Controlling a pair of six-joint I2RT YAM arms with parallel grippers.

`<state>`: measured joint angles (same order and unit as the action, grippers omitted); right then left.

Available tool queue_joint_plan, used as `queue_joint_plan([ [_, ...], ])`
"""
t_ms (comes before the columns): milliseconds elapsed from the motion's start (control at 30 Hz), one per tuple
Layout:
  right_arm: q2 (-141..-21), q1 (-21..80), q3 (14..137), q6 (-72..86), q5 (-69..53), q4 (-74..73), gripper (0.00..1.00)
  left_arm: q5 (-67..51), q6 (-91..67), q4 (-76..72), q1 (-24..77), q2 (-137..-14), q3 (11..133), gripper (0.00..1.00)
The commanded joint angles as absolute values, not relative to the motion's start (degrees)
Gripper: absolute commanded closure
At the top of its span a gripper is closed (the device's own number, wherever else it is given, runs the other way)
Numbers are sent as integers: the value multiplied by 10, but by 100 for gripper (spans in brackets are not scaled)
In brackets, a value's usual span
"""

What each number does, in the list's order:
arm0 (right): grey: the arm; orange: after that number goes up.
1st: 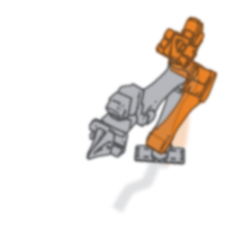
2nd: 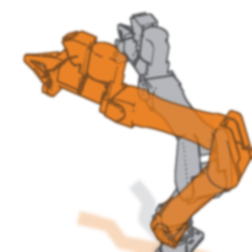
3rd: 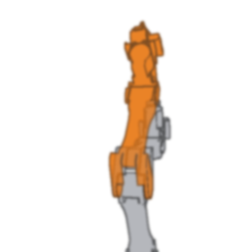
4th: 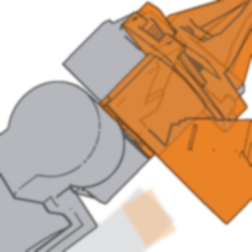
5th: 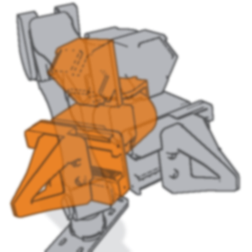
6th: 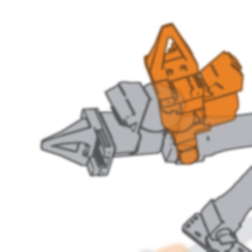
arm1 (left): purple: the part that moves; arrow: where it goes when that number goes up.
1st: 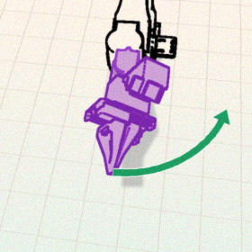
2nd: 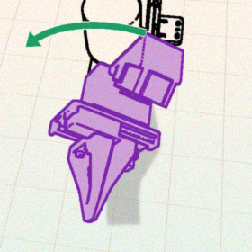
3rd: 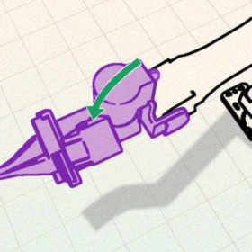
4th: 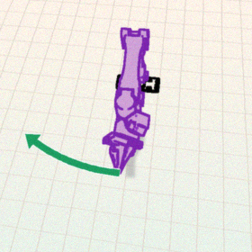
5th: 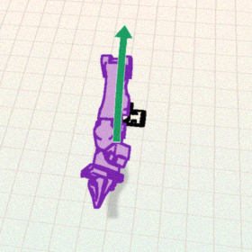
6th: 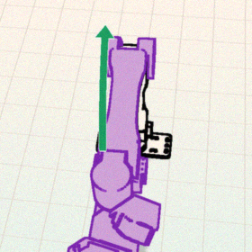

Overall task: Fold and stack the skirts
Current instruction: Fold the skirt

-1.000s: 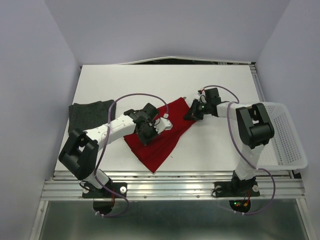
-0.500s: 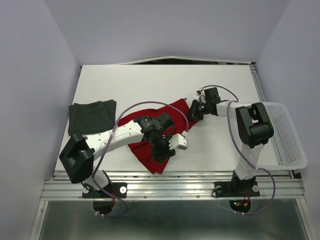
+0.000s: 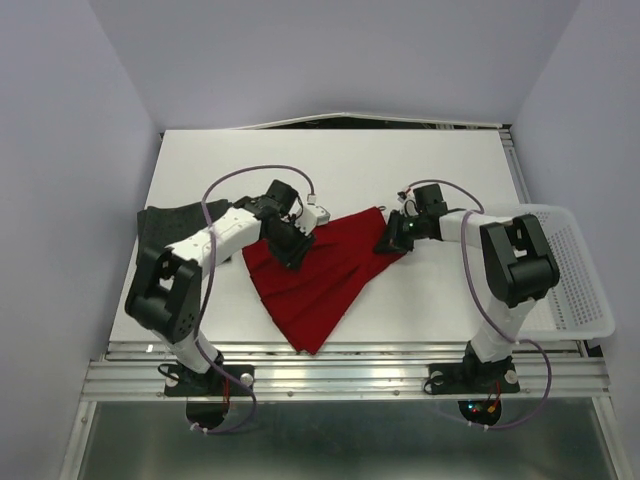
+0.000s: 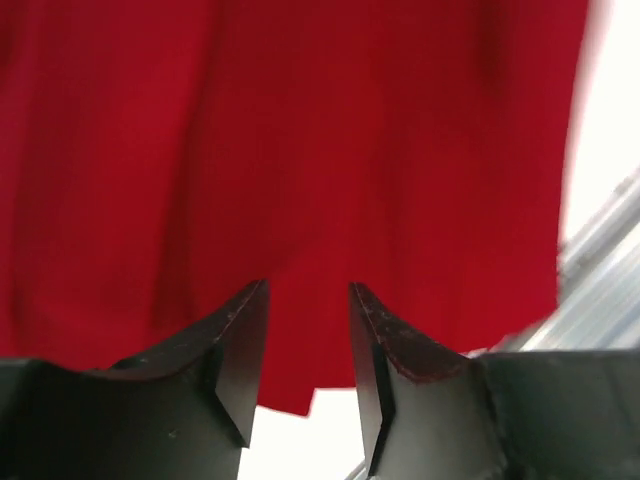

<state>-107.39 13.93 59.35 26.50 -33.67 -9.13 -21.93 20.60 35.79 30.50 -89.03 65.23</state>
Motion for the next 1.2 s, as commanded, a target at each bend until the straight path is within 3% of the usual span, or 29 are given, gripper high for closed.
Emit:
queue_joint_plan([
  [0, -1026, 139, 533, 236, -365, -136, 85, -156, 168, 324, 299, -992, 662, 53],
  [233, -992, 139, 477, 237, -536, -148, 79, -111, 160, 293, 292, -1174, 817, 58],
  [400, -941, 139, 450, 253, -608, -127, 64, -53, 190, 335, 292, -1322, 1073, 58],
  [500, -894, 128, 501, 264, -602, -133, 61, -18, 208, 386, 289, -1376, 1225, 51],
  [567, -873, 121, 562, 260, -568, -132, 51, -18, 221, 380, 287, -1349, 1248, 44],
  [633, -871, 113, 611, 240, -536, -134, 45, -28, 224, 359, 285, -1306, 1222, 42],
  [733, -912, 92, 706, 187, -503, -157, 41, -53, 219, 300, 283, -1200, 1132, 31],
  [833, -984, 79, 786, 126, -445, -199, 32, -80, 207, 268, 283, -1098, 1005, 1],
  [1033, -1096, 68, 854, 47, -338, -228, 29, -123, 151, 187, 272, -931, 834, 2],
  [1167, -1128, 68, 841, 16, -322, -243, 32, -201, 120, 40, 240, -789, 673, 2],
])
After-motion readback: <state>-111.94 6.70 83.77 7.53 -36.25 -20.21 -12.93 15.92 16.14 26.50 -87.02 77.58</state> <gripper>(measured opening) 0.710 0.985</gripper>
